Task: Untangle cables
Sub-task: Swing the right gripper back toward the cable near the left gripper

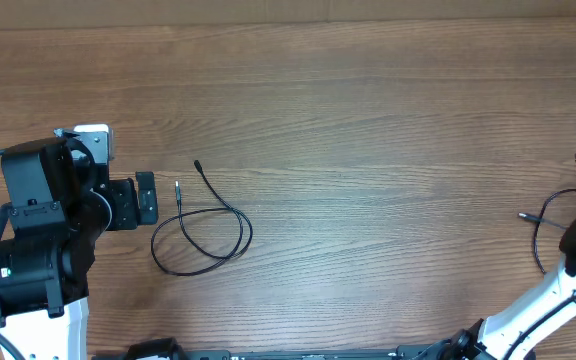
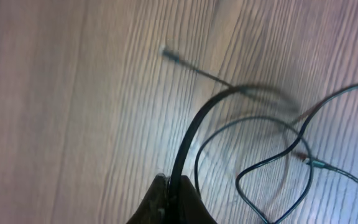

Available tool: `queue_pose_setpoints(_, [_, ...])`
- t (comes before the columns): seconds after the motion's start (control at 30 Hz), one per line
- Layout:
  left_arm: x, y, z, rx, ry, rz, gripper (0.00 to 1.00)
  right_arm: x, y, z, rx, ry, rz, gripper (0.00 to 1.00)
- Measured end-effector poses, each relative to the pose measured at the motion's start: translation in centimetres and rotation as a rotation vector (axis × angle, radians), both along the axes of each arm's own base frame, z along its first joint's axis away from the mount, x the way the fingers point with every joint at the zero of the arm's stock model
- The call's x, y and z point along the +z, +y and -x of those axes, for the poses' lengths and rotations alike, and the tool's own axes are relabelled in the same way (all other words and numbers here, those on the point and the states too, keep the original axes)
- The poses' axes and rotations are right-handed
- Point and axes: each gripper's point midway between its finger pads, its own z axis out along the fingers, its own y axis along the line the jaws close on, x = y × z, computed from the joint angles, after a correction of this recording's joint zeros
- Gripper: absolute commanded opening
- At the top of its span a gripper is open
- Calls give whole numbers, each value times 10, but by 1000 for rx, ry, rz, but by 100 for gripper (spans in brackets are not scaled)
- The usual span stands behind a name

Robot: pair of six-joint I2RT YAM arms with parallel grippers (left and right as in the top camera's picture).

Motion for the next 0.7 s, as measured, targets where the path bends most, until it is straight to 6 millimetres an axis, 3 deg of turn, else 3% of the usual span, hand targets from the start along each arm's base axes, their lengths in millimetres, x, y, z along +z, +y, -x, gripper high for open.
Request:
queue_pose_setpoints(0.03, [0, 0, 0, 0, 0, 0, 100, -6, 2, -2, 5, 11, -9, 29])
queue_pose_setpoints(0.07, [0, 0, 0, 0, 0, 0, 99, -10, 2, -2, 3, 16, -13, 50])
queue_pose_setpoints(0.1, [0, 0, 0, -1, 0, 0, 100, -13, 3, -1, 5, 27, -19, 61])
queue_pose_setpoints(0.17, [0, 0, 0, 0, 0, 0, 100, -20, 5, 2, 8, 45, -30, 91])
queue_pose_setpoints(0.23, [0, 0, 0, 0, 0, 0, 100, -25, 6, 4, 13, 60, -40, 100])
queue_pose_setpoints(0.47, [0, 0, 0, 0, 0, 0, 100, -27, 19, -4, 105, 35, -95, 100])
queue_pose_setpoints(0.63, [0, 0, 0, 0, 0, 0, 100, -28, 56, -23, 322, -45, -237, 100])
queue_pose_setpoints(0.7, [0, 0, 0, -1, 0, 0, 100, -29, 91, -32, 466, -40, -293, 100])
